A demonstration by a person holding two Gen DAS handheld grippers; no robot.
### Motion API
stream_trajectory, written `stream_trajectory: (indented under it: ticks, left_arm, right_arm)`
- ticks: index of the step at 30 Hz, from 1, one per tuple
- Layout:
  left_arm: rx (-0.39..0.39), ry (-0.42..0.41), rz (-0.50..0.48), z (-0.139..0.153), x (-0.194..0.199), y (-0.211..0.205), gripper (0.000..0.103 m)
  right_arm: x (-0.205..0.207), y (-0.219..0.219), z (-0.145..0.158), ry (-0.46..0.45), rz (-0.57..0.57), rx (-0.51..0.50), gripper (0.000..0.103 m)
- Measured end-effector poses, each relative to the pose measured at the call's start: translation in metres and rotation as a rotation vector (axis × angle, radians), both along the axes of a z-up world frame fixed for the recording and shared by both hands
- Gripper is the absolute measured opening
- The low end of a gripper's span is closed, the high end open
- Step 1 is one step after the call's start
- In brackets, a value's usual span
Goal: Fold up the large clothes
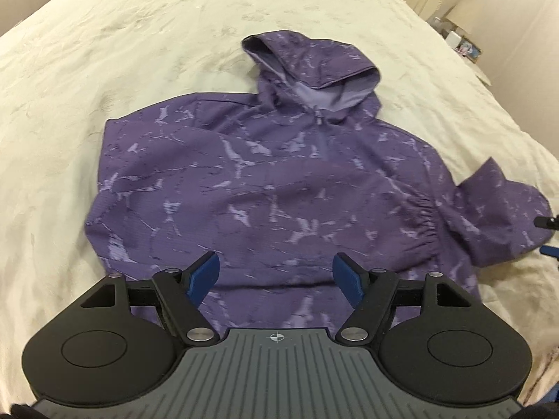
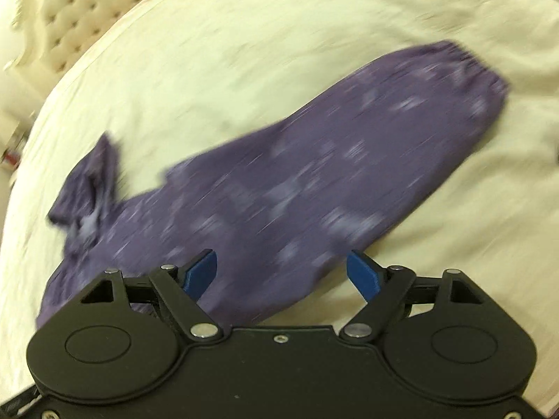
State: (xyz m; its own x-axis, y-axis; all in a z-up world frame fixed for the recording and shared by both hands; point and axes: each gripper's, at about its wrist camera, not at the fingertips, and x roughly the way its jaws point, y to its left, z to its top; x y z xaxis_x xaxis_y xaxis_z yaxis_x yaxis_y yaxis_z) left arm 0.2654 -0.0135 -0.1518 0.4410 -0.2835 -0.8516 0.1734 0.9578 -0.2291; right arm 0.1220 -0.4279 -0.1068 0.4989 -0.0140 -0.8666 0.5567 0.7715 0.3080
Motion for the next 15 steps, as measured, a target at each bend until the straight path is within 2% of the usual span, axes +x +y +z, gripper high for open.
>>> stream_trajectory:
  ticks: [7,10,15]
  left_arm:
    - [0.019,0.03,0.0,-0.001,-0.015,-0.021,0.07]
    - [0.024,0.049,0.004,-0.002,-0.019,-0.025,0.07]
    - [0.049,0.057,0.005,-0.002,-0.023,-0.033,0.07]
  right_arm:
    - [0.003,-0.075,-0.003,0.031,-0.093,-0.086,0.084]
    - [0.003,-0.099,-0.01,0.049,-0.141,-0.091,0.088]
    - [0.001,-0.13,-0.024,0.058,-0.226,-0.066,0.088]
